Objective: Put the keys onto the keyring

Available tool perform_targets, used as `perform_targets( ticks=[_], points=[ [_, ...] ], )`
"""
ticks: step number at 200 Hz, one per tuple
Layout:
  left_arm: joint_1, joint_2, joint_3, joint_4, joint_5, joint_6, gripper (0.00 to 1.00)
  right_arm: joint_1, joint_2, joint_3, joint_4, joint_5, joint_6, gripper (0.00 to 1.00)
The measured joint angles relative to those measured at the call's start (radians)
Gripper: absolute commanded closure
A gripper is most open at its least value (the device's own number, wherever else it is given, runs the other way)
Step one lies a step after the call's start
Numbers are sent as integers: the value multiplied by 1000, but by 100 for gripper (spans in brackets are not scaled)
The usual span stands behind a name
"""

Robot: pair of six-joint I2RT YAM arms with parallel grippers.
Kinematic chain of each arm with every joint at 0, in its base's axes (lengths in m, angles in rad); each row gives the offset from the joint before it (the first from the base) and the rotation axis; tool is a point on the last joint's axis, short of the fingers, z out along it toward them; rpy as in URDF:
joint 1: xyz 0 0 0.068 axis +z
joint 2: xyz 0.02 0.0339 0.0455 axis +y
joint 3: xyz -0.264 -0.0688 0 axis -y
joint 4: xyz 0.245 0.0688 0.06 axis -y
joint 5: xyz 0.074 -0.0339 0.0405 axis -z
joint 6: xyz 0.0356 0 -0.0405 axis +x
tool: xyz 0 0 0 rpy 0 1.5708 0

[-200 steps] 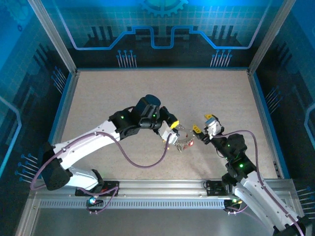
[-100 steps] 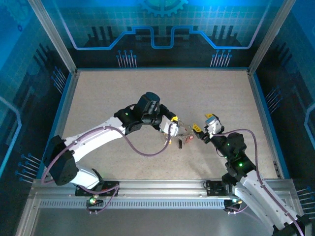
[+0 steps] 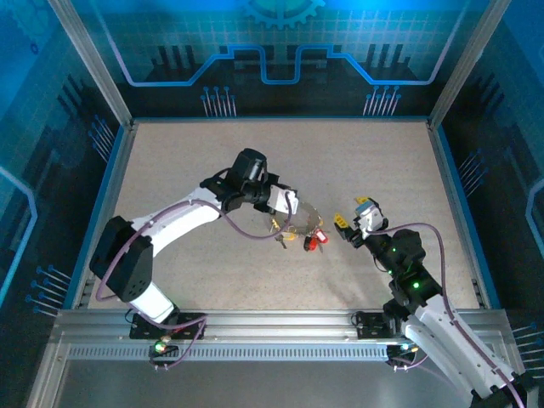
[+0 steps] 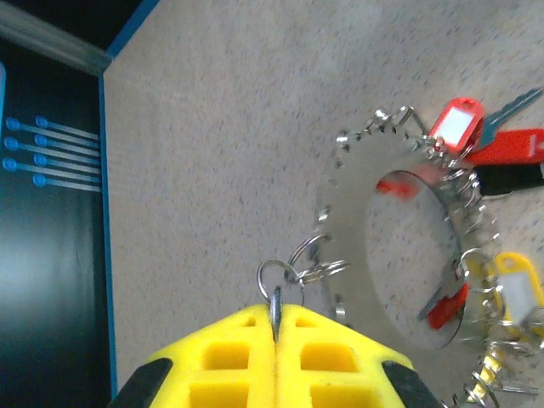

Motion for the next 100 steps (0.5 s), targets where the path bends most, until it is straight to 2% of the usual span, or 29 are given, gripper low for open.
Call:
perform_targets(
  ticks=[38, 100],
  points=[
    [75, 75, 0, 18, 8, -16, 100, 0, 9, 0, 0, 0, 0, 36],
    [150, 237, 31, 69, 19, -41, 100, 0, 34, 0, 1, 0, 0, 36]
  ],
)
